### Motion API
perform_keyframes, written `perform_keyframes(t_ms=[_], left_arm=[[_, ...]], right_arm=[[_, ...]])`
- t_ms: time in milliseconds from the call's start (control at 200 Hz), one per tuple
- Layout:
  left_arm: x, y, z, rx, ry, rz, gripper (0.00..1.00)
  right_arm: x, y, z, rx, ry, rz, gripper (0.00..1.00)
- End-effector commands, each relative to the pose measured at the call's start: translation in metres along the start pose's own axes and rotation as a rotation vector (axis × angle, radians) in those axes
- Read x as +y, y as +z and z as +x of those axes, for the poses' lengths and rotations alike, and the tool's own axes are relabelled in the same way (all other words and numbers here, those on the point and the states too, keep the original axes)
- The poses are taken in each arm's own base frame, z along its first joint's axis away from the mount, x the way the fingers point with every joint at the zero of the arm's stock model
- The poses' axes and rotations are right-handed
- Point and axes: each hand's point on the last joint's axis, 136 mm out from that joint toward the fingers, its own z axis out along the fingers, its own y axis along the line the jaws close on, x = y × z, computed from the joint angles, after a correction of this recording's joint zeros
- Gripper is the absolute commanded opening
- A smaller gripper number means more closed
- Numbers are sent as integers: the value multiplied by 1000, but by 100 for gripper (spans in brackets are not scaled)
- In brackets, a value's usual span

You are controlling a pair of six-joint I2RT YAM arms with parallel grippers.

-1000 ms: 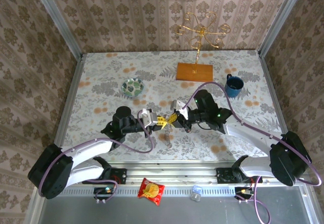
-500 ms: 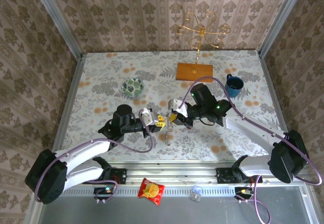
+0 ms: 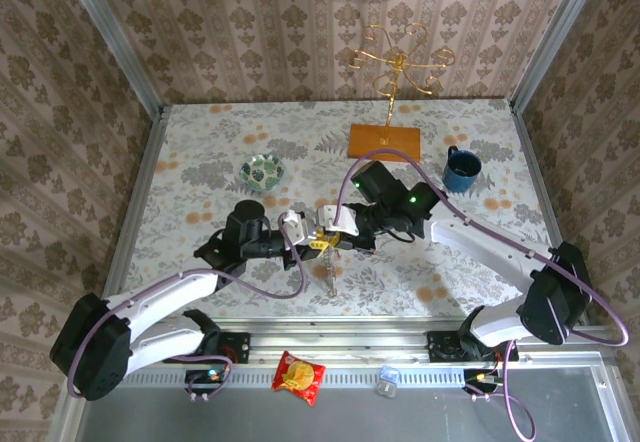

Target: Put the keys on the keyring

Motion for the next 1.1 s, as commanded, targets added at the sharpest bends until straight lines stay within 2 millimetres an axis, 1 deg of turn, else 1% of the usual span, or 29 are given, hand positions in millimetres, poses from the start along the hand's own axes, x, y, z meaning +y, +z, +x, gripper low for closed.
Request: perform_keyframes(t_ms=[0, 30, 95, 110, 140, 155, 225, 245, 370, 520, 610, 800, 915, 955, 1005, 1055, 1095], left_arm=[[-1, 2, -11, -17, 36, 27, 15], [-2, 2, -11, -18, 35, 30, 12], [-3, 1, -11, -20, 38, 37, 1], [-3, 1, -11, -21, 38, 37, 0], [-3, 1, -11, -24, 39, 37, 0], [-4, 1, -11, -24, 38, 39, 0], [-4, 1, -11, -37, 39, 35, 0], [-5, 1, -11, -43, 37, 35, 0], [-4, 0, -15, -92, 42, 20, 0], [-4, -1, -18, -134, 47, 12, 0], [-5, 0, -17, -141, 42, 18, 0], [-6, 0, -17, -159, 35, 23, 0], [-5, 1, -18, -172, 32, 20, 0], [-5, 1, -19, -177, 31, 19, 0], [-4, 1, -19, -181, 30, 17, 0], [-3, 1, -19, -180, 24, 13, 0], [-2, 1, -19, -179, 20, 5, 1]], right_arm=[[5, -2, -6, 7, -40, -23, 0], [6, -3, -7, -3, -41, -21, 0], [5, -5, -10, -34, -31, -9, 0], [4, -5, -10, -44, -23, -4, 0], [2, -3, -10, -65, -2, 2, 7], [1, -11, -16, -96, -3, 21, 10], [-4, -19, -19, -191, 53, 47, 24], [-6, -20, -16, -212, 77, 51, 27], [-7, -23, -7, -298, 175, 50, 29], [-6, -17, -3, -336, 215, 53, 31], [-7, -14, -4, -358, 224, 54, 32], [-9, -5, -3, -371, 234, 35, 30], [-8, -2, -4, -378, 235, 20, 25], [-9, -2, -4, -379, 236, 17, 21], [-9, -1, -5, -383, 234, 13, 13], [-9, -2, -7, -383, 233, 9, 1], [-9, -2, -6, -376, 231, 8, 0]])
